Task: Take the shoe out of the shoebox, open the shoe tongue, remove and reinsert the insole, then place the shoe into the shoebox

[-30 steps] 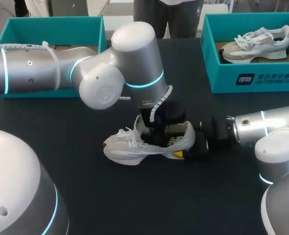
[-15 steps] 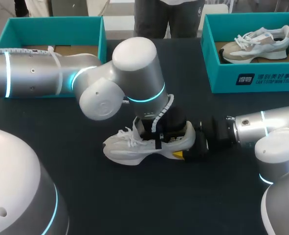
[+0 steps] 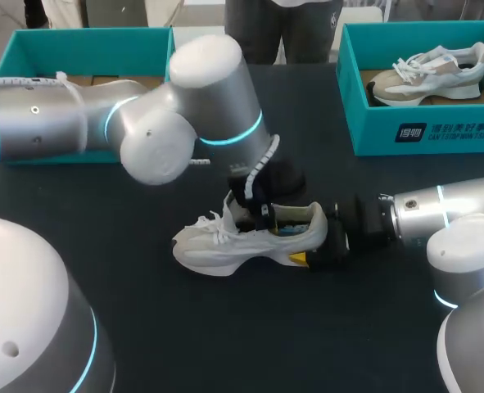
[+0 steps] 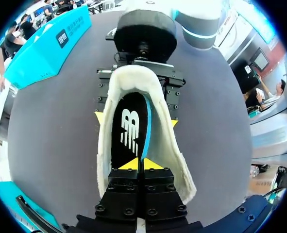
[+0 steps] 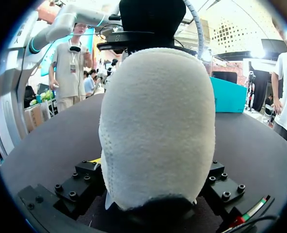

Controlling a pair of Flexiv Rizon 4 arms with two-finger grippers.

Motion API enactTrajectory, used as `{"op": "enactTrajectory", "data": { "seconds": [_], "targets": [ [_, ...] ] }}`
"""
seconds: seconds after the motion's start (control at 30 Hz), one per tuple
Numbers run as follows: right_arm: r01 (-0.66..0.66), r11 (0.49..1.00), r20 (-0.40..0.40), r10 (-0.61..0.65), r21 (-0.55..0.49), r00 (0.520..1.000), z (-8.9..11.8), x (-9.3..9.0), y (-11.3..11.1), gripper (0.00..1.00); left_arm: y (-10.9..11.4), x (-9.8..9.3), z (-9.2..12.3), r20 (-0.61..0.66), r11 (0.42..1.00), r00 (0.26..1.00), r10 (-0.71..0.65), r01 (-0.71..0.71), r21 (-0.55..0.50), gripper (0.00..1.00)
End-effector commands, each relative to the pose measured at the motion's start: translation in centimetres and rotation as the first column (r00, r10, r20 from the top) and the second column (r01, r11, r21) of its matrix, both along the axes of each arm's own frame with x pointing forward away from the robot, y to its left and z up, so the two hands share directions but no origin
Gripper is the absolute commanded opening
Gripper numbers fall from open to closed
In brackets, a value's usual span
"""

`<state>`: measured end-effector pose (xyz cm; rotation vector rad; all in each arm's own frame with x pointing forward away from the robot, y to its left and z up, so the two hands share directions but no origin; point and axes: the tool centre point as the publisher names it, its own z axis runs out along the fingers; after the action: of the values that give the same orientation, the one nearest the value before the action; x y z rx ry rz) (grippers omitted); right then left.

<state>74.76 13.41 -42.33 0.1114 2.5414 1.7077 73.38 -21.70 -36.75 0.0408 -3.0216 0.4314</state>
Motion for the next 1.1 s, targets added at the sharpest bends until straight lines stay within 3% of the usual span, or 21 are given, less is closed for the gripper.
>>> {"op": "enactTrajectory", "data": {
  "seconds": [0.03,0.73,0.9,1.1],
  "targets": [
    [0.003,1.0,0.001,-0.003,-0.003,1.0,-0.5,0.2,0.3,0.0,1.2,0.2,2.0,-0.058,1.0,0.998,-0.015,0.013,-0.027,0.0],
    [0.003,1.0,0.001,-0.003,-0.003,1.0,-0.5,0.2,0.3,0.0,3.3,0.7,5.0,-0.126,0.992,0.99,0.063,-0.076,-0.096,0.0],
    [0.003,1.0,0.001,-0.003,-0.003,1.0,-0.5,0.2,0.3,0.0,2.2,0.7,6.2,-0.143,0.986,0.988,0.064,-0.085,-0.144,0.0],
    [0.003,1.0,0.001,-0.003,-0.003,1.0,-0.5,0.2,0.3,0.0,-1.2,-0.1,7.8,-0.152,0.978,0.988,0.03,-0.06,-0.2,0.0]
  ]
}}
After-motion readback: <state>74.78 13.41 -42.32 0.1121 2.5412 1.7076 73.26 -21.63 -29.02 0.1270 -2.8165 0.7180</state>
